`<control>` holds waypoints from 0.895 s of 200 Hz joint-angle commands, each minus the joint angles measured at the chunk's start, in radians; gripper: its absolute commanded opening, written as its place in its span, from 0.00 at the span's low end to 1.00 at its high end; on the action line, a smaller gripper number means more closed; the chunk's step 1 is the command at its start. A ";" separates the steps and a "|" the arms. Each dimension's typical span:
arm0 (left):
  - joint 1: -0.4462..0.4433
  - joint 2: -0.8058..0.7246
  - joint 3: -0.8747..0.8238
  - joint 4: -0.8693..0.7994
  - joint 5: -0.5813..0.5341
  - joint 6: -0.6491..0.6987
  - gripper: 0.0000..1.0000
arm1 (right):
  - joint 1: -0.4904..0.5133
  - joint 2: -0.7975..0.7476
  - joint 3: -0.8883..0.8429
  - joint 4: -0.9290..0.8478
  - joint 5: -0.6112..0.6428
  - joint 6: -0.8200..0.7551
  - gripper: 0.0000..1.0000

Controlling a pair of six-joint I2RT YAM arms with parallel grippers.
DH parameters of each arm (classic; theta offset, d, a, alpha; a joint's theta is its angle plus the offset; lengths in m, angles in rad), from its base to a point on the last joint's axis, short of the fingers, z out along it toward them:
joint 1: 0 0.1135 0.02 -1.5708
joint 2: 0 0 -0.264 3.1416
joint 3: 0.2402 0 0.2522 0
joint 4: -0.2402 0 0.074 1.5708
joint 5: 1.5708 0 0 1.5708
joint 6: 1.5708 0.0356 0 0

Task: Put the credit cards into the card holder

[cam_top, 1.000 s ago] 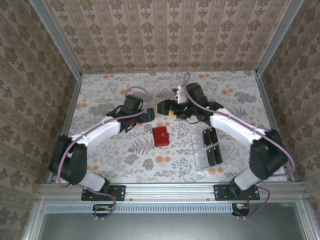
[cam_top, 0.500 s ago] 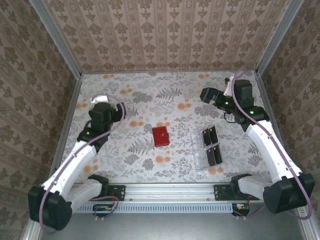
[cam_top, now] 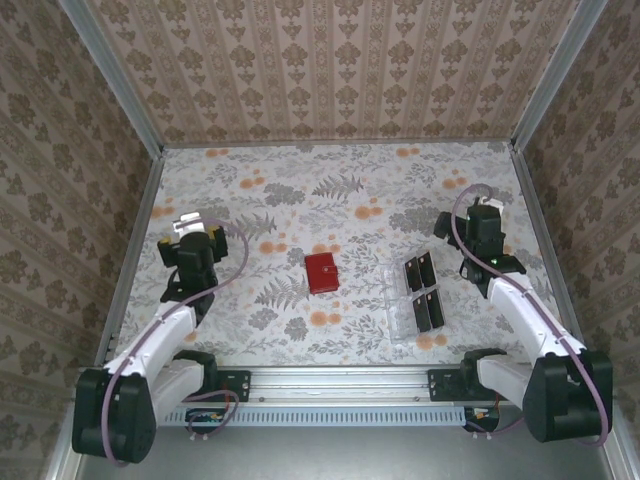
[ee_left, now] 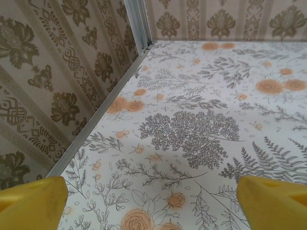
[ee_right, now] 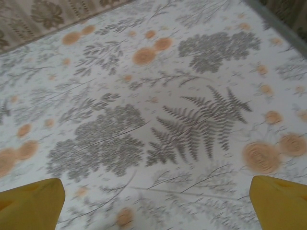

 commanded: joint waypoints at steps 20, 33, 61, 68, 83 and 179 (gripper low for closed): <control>0.008 0.124 -0.037 0.210 0.051 0.088 1.00 | -0.019 0.074 -0.042 0.171 0.068 -0.116 1.00; 0.007 0.181 -0.048 0.284 0.056 0.099 1.00 | -0.021 0.097 -0.048 0.205 0.045 -0.119 1.00; 0.007 0.308 -0.073 0.480 0.073 0.149 1.00 | -0.024 0.140 -0.060 0.281 0.015 -0.148 1.00; 0.006 0.335 -0.069 0.516 0.082 0.166 1.00 | -0.025 0.150 -0.067 0.307 0.010 -0.157 1.00; 0.011 0.399 -0.045 0.572 0.108 0.211 1.00 | -0.031 0.178 -0.081 0.375 -0.014 -0.171 1.00; 0.131 0.551 -0.024 0.651 0.326 0.153 1.00 | -0.039 0.391 -0.259 0.948 -0.201 -0.295 1.00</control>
